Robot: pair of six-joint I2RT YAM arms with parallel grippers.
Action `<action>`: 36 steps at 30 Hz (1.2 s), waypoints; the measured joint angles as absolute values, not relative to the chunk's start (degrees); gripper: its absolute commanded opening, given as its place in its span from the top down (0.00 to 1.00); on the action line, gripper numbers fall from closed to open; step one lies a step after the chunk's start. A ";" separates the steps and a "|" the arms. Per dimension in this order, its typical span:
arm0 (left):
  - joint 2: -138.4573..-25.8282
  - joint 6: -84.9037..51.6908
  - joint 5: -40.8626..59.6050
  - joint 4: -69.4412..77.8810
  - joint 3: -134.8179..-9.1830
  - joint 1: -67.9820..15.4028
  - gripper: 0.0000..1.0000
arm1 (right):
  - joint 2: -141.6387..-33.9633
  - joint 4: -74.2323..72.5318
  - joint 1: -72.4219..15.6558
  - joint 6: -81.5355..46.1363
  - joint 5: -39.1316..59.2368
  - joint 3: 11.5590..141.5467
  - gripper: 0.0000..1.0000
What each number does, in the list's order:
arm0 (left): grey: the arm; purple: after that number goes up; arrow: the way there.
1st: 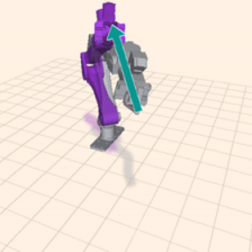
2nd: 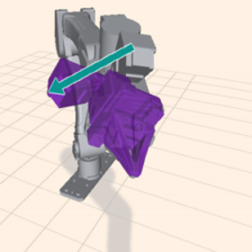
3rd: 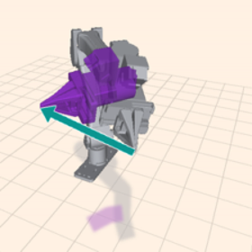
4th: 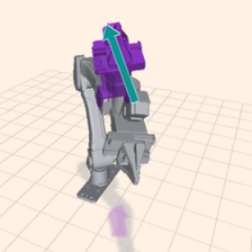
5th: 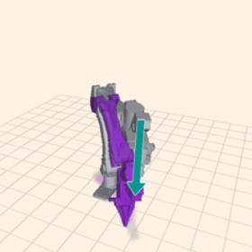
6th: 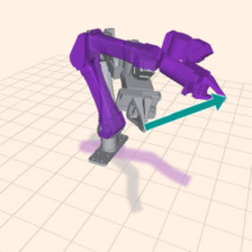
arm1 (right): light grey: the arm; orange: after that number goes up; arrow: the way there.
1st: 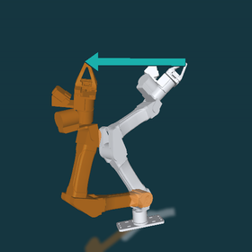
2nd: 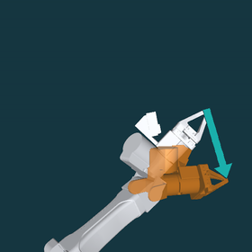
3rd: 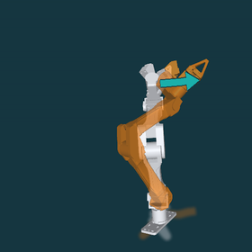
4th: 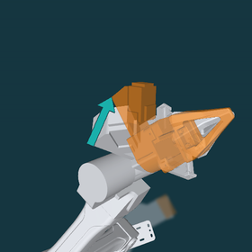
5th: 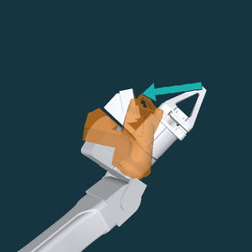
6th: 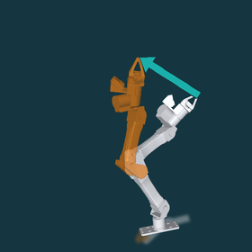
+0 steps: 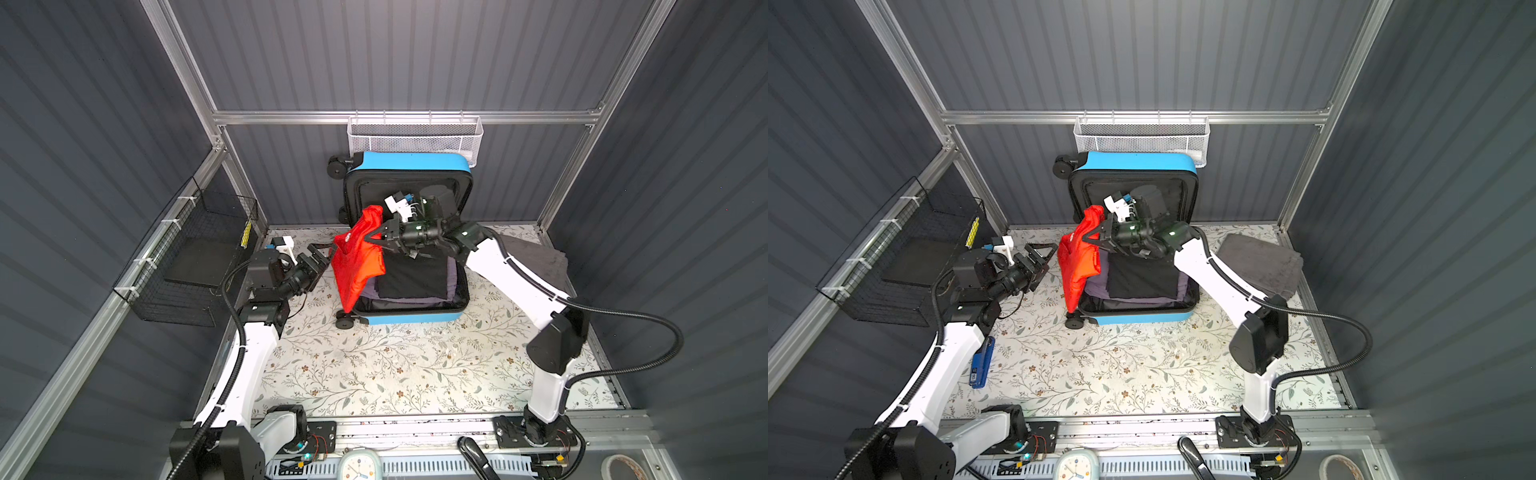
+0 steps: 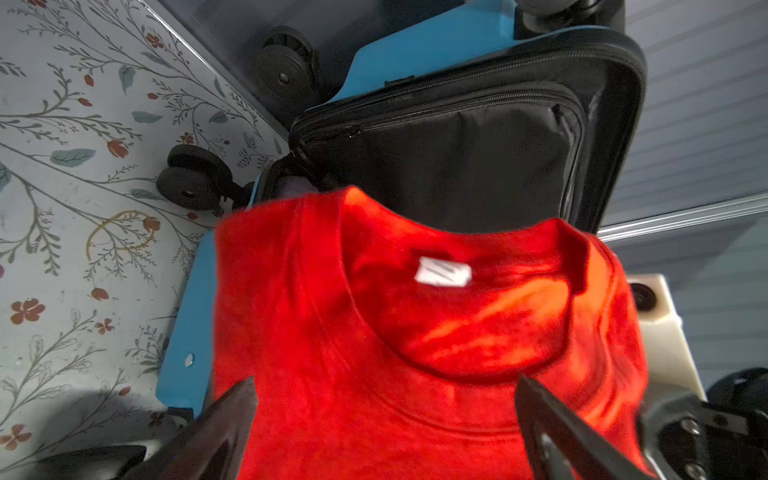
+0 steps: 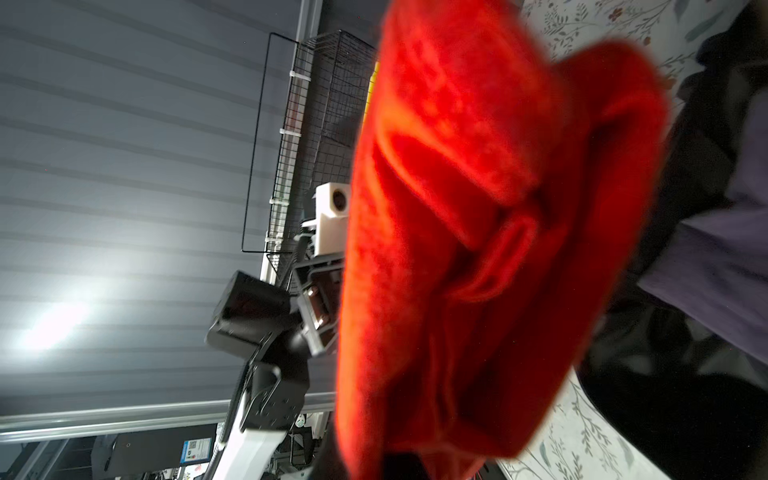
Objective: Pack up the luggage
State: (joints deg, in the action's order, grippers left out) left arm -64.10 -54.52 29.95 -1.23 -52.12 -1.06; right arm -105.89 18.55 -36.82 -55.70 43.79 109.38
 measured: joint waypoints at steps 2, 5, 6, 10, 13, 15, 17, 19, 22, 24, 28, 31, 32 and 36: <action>-65.34 -54.63 31.42 0.80 -51.99 -1.06 0.00 | -102.78 18.70 -35.16 -54.63 45.17 106.74 1.00; -66.96 -55.86 34.28 6.17 -50.72 -1.06 0.00 | -99.33 19.00 -32.77 -53.28 47.31 103.94 1.00; -67.40 -56.51 35.18 7.97 -50.06 -1.06 0.00 | -98.39 19.14 -32.03 -52.97 47.92 103.37 1.00; -69.32 -60.38 38.41 16.25 -47.05 -1.48 0.00 | -95.24 19.22 -29.71 -52.51 49.93 102.26 1.00; -70.81 -63.16 39.11 21.06 -45.52 -3.22 0.00 | -93.45 17.28 -28.62 -53.87 51.40 101.69 1.00; -72.25 -65.43 39.20 24.91 -44.97 -5.69 0.00 | -92.97 15.38 -28.18 -55.22 52.16 101.67 1.00; -74.11 -68.18 39.20 29.93 -44.23 -8.38 0.00 | -92.90 12.88 -28.01 -56.80 52.64 101.67 1.00; -76.71 -71.79 39.03 35.77 -43.44 -10.74 0.00 | -92.95 10.44 -27.83 -58.67 52.73 101.67 1.00; -80.88 -77.49 38.79 44.12 -42.65 -12.93 0.00 | -92.99 6.76 -27.73 -61.41 52.51 101.67 1.00; -83.40 -81.08 38.48 49.08 -42.65 -13.54 0.00 | -93.08 4.19 -27.57 -63.05 52.27 101.69 1.00; -86.67 -87.15 37.30 57.04 -42.72 -15.00 0.00 | -93.51 1.15 -27.40 -65.14 51.24 102.02 1.00; -88.66 -90.74 36.29 62.15 -42.96 -16.86 0.00 | -94.00 -0.03 -27.40 -65.80 50.57 102.65 1.00; -89.43 -91.85 35.94 63.83 -43.09 -17.56 0.00 | -94.17 -0.25 -27.40 -65.93 50.37 102.96 1.00; -92.58 -96.64 34.24 70.87 -43.11 -20.23 0.00 | -94.96 -1.02 -27.40 -66.41 49.50 104.36 1.00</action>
State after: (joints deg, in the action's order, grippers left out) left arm -92.58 -96.64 34.24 70.87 -43.11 -20.23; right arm -94.96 -1.02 -27.40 -66.41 49.50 104.36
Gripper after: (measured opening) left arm 0.998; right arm 0.064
